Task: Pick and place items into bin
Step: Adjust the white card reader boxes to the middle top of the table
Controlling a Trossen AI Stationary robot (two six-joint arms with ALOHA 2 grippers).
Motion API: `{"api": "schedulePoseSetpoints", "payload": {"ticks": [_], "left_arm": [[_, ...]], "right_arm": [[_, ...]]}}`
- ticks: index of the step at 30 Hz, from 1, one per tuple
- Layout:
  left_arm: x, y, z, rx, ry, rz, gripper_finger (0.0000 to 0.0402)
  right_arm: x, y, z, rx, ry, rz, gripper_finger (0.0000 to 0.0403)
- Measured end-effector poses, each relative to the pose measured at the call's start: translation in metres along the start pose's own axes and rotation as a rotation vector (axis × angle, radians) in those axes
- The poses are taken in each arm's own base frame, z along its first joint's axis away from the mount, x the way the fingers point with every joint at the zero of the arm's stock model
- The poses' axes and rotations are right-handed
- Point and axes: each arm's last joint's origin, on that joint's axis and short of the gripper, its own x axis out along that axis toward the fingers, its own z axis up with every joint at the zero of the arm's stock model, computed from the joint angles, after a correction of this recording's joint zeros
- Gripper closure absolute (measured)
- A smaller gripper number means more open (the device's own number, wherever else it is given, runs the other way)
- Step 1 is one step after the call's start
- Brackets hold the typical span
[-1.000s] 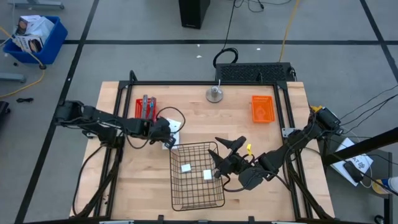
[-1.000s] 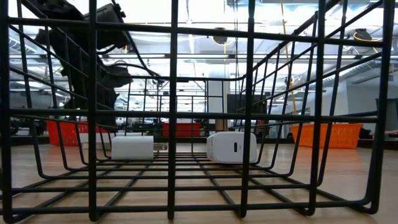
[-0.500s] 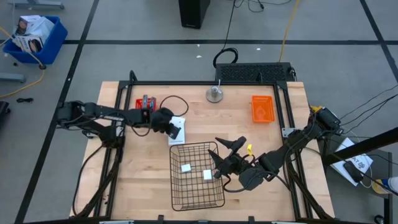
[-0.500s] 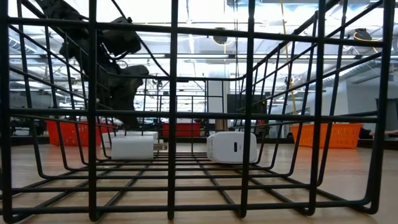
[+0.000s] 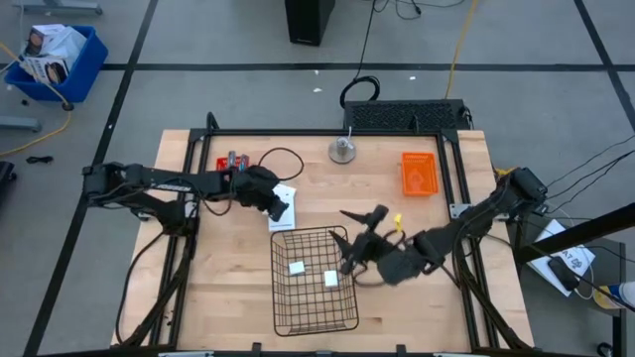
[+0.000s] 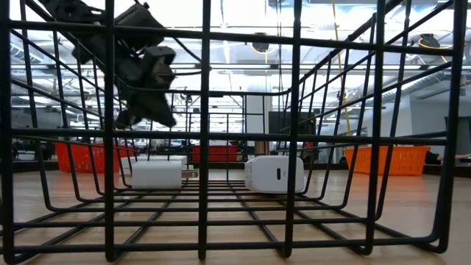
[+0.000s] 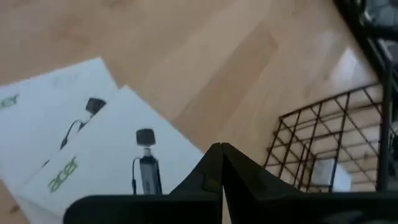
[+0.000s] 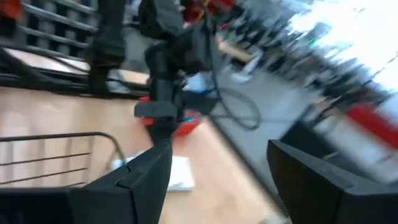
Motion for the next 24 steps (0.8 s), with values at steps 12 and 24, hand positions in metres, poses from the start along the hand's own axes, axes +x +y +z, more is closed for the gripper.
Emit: {"api": "schedulePoseSetpoints", "payload": {"ticks": [12, 24], "left_arm": [[-0.045, -0.002, -0.007, 0.026, -0.042, 0.077, 0.0397], [-0.031, 0.014, -0.02, -0.04, 0.113, 0.239, 0.0386]], "right_arm": [[0.051, -0.103, -0.012, 0.496, 0.306, 0.279, 0.0216], [0.128, -0.185, -0.076, 0.845, 0.599, 0.486, 0.0232]]}}
